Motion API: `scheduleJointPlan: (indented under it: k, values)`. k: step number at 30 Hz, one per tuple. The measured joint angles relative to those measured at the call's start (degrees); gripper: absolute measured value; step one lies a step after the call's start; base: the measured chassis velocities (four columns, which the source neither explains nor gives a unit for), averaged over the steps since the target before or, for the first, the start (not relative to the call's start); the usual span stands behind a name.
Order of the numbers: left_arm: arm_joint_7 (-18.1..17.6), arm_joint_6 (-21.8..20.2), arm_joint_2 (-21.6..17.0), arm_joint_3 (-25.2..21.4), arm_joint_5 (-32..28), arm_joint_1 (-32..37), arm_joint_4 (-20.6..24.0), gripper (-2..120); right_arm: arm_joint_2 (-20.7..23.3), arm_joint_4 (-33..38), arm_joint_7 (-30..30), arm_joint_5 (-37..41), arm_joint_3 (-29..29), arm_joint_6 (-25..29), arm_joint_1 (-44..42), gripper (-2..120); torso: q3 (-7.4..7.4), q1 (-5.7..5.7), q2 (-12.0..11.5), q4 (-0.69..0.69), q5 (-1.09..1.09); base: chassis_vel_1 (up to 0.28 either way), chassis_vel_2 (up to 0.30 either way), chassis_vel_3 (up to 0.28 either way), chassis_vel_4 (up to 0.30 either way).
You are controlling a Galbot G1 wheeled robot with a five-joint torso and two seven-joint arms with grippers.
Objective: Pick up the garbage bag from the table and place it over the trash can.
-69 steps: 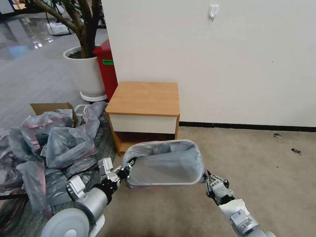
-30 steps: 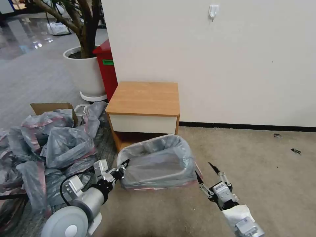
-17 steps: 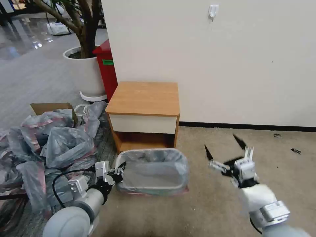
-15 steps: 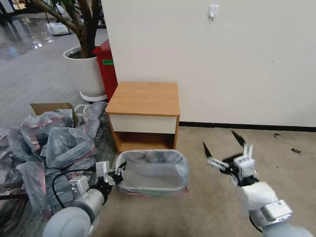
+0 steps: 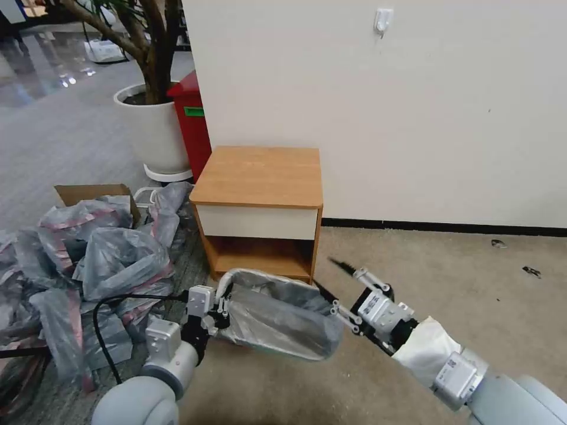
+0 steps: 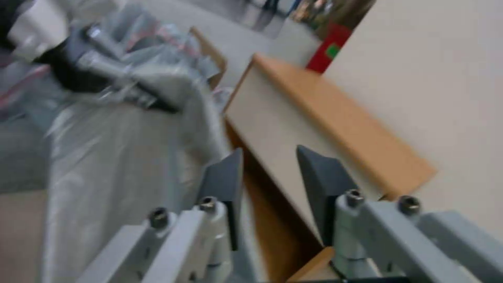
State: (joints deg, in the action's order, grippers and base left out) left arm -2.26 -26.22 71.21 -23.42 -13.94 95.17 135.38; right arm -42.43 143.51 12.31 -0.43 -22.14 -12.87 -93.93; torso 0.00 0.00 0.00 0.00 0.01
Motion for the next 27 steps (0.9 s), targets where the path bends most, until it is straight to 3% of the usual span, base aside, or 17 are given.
scheduleJointPlan:
  k: [3, 5, 8, 17, 20, 27]
  values:
    - [0.30, 0.49, 0.33, 1.10, 1.39, 0.05, 0.28, 3, 0.47, -0.06, 0.42, 0.66, 1.18, -1.66, -0.07, 19, 0.00, 0.00, 0.00, 0.00, 0.00, 0.000, 0.000, 0.000, 0.000]
    - [0.71, 1.36, 0.87, 2.42, 4.21, 0.05, 0.21, 3, 0.57, -0.32, 1.14, 0.79, 2.41, -2.83, 0.14, 6, 0.00, 0.00, 0.00, 0.00, 0.00, 0.000, 0.000, 0.000, 0.000]
    - [1.01, 2.08, 1.13, 3.64, 5.83, 0.14, -0.31, 3, 0.43, -2.19, 1.76, 0.65, 3.38, -3.41, 0.78, 0, 0.00, 0.00, 0.00, 0.00, 0.00, 0.000, 0.000, 0.000, 0.000]
    - [1.19, 3.19, 1.16, 4.49, 7.06, -0.40, -1.71, 3, -1.31, -9.29, 4.78, -1.85, 7.02, -3.20, 5.38, 0, 0.00, 0.00, 0.00, 0.00, -0.01, 0.000, 0.000, 0.000, 0.000]
    - [1.19, 3.24, 1.33, 4.80, 7.05, -0.79, -2.33, 3, -4.62, -12.69, 5.41, -3.91, 11.36, -3.07, 9.35, 0, 0.00, 0.00, 0.00, -0.01, -0.01, 0.000, 0.000, 0.000, 0.000]
    - [1.19, 3.21, 1.30, 4.97, 6.87, -1.01, -3.03, 3, -7.57, -18.07, 6.04, -6.33, 17.77, -3.81, 15.80, 0, 0.00, 0.00, 0.00, 0.00, -0.01, 0.000, 0.000, 0.000, 0.000]
